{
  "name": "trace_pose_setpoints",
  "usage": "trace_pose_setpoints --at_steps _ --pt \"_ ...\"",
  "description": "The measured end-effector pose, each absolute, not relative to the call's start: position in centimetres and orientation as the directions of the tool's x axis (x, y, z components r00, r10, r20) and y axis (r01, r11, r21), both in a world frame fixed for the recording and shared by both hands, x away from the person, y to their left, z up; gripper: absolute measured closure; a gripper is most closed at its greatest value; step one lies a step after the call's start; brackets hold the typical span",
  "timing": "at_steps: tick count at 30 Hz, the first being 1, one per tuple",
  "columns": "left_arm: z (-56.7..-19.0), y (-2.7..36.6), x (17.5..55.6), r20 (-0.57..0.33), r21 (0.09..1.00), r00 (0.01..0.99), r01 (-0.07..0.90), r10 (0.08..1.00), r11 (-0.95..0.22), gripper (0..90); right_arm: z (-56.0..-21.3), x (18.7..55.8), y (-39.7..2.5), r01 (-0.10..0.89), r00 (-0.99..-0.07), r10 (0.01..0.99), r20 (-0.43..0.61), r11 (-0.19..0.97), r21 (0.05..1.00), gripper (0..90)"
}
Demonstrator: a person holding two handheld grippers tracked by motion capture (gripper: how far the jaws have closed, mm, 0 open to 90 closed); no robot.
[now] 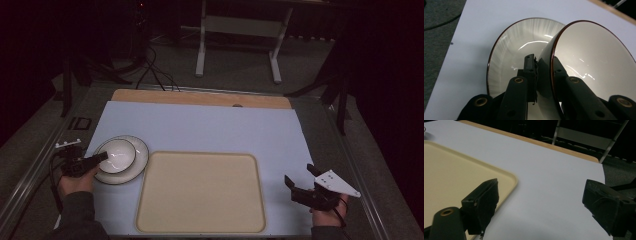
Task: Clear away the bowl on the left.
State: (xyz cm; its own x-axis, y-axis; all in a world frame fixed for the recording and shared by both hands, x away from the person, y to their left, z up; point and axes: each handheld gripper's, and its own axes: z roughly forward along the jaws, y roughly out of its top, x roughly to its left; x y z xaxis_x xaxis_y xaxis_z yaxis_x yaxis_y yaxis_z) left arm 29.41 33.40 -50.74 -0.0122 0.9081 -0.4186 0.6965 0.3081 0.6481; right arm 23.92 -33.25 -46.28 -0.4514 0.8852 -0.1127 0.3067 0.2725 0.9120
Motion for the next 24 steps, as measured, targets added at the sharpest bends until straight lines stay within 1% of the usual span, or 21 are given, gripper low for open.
trace_pose_setpoints --at_steps 7,11,24 --pt "-50.4 33.4 29.1 -0.439 0.665 -0.002 0.672 0.898 0.326 80.0 -46.3 23.9 -33.2 0.306 -0.452 0.885 -0.114 0.273 0.912 13.5" --pt "-50.1 33.2 28.8 -0.466 0.674 0.018 0.655 0.885 0.342 79.8 -46.3 23.9 -33.2 0.307 -0.453 0.884 -0.114 0.275 0.911 13.4" --pt "-49.5 32.6 28.5 -0.493 0.693 0.066 0.633 0.868 0.346 80.0 -46.3 23.9 -33.2 0.307 -0.452 0.885 -0.114 0.274 0.911 13.5"
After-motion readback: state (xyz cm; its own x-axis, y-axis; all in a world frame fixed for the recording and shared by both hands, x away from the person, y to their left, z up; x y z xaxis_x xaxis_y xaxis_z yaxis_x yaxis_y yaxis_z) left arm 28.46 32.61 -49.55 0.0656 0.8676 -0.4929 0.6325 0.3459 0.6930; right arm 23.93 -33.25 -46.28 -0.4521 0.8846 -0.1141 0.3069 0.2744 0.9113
